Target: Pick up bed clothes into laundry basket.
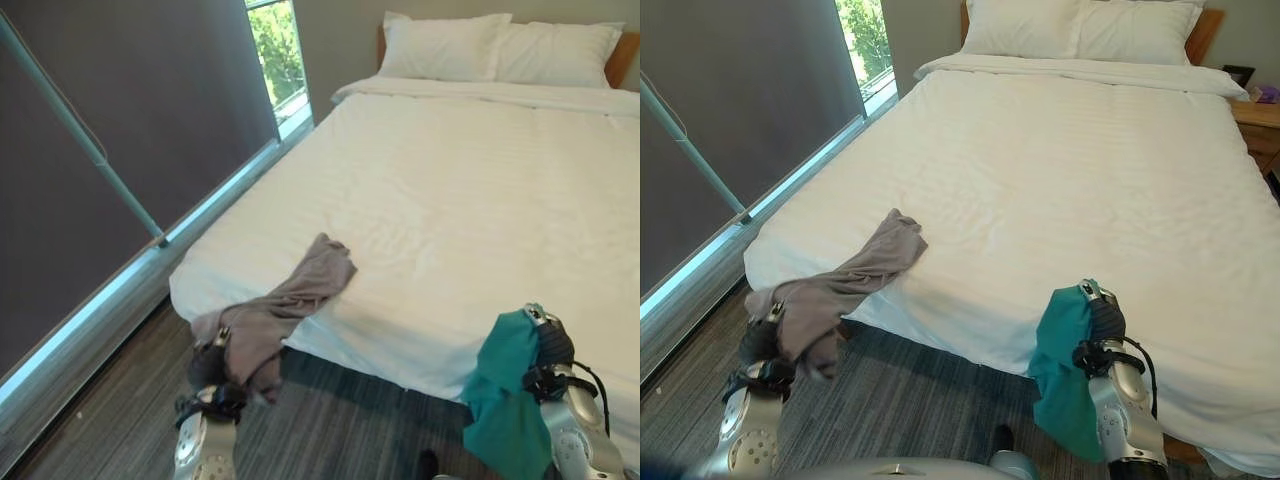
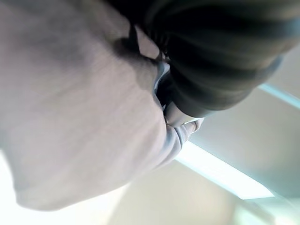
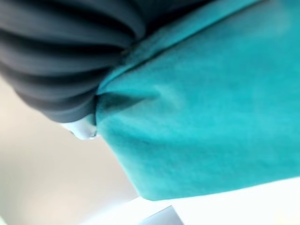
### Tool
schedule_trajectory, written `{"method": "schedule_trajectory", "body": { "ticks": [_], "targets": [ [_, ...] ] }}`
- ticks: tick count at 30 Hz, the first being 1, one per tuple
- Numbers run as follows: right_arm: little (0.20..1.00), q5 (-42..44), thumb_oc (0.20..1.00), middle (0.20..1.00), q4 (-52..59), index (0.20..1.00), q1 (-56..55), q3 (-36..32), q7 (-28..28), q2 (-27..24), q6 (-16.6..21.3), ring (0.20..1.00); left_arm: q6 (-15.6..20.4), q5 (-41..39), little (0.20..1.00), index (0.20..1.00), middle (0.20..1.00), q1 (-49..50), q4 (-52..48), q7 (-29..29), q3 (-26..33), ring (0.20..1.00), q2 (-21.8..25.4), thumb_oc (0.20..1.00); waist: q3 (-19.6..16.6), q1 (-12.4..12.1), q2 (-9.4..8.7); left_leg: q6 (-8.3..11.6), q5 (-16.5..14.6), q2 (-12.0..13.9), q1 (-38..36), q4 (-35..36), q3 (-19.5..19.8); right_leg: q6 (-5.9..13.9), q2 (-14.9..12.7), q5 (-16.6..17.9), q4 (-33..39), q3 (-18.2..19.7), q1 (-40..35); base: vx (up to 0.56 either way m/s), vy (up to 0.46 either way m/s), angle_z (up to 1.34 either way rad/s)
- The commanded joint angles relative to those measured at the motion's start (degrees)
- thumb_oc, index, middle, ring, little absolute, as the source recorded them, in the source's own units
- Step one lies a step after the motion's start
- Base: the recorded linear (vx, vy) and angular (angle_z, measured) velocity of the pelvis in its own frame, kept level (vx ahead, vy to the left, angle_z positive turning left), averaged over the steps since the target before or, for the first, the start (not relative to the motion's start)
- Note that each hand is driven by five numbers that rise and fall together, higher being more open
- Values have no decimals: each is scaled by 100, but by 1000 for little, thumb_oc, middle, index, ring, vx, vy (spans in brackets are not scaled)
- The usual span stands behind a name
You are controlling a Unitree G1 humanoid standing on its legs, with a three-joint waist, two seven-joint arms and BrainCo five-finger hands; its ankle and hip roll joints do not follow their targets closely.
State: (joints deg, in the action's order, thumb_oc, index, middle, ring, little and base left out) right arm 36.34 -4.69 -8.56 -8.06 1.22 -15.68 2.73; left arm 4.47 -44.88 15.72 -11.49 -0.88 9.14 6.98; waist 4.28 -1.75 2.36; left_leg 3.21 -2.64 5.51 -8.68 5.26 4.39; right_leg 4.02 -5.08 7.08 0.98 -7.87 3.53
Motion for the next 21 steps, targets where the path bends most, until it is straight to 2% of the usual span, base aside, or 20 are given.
{"method": "schedule_trajectory", "body": {
  "ticks": [1,3,8,9,11,13,14,15,17,18,21],
  "targets": [
    [200,177,200,200,492,200,33,-99,265,15,341,200,648,-116,200,200,200,-219,-886,-144,825,200,484,200,-173,-11,-354,-92,232,-26,-11,-26,199,199,-447,-205,12,212,-747,-10,-50,-7],
    [200,193,200,200,673,200,-41,-230,344,-54,382,200,911,13,200,200,200,-307,-1416,-76,1433,200,609,200,-194,-46,-355,-72,264,3,2,-26,203,180,-418,-205,16,194,-747,-7,-39,-6],
    [200,312,200,200,853,200,-25,-276,321,-25,455,200,1120,-240,200,200,200,-455,-1733,-59,1522,200,436,200,-187,-66,-342,-56,255,23,-13,-26,202,179,-393,-215,13,206,-756,0,0,0],
    [200,288,200,200,990,200,-12,-246,312,-58,457,200,1045,-160,200,200,200,-392,-1678,-56,1264,200,444,200,-166,-45,-325,-58,250,31,-20,-26,180,177,-391,-205,14,227,-745,0,0,0],
    [200,297,200,200,1034,200,0,-245,295,-68,453,200,998,-26,200,200,200,-330,-1638,-64,1200,200,485,200,-154,-41,-315,-61,252,35,-23,-26,177,178,-392,-203,15,231,-743,0,0,0],
    [200,315,200,200,1172,200,24,-155,286,-92,429,200,778,-113,200,200,200,-231,-1393,-157,715,200,485,200,-98,-2,-299,-64,229,47,-50,-26,157,182,-383,-221,-9,257,-743,0,0,0],
    [200,315,200,200,1173,200,21,-158,286,-93,428,200,781,-115,200,200,200,-232,-1388,-160,711,200,485,200,-98,-8,-297,-64,228,47,-52,-26,154,181,-382,-222,-11,260,-743,-16,-7,-3],
    [200,273,200,200,1218,200,14,-89,292,-103,403,200,654,-285,200,200,200,-164,-1095,-196,347,200,422,200,-75,13,-295,-71,234,45,-52,-26,143,182,-385,-211,-26,275,-729,0,0,0],
    [200,200,200,200,1323,200,-7,-58,260,-103,372,200,424,-244,200,200,200,76,-716,-257,0,200,470,200,-31,31,-288,-83,238,43,-57,-26,129,188,-387,-200,-38,288,-717,-33,-10,-6],
    [200,115,200,200,1303,200,-3,-36,217,-130,365,200,197,-157,200,200,200,267,-536,-365,-311,200,626,200,11,49,-277,-94,248,40,-62,-26,110,199,-387,-185,-50,311,-701,-31,-8,-8],
    [200,91,200,200,1209,200,23,39,172,-108,361,200,61,-82,200,200,200,300,-315,-501,-583,200,744,200,48,87,-283,-99,243,45,-81,-26,80,213,-385,-174,-51,340,-690,-17,-3,-3]
  ]
}}
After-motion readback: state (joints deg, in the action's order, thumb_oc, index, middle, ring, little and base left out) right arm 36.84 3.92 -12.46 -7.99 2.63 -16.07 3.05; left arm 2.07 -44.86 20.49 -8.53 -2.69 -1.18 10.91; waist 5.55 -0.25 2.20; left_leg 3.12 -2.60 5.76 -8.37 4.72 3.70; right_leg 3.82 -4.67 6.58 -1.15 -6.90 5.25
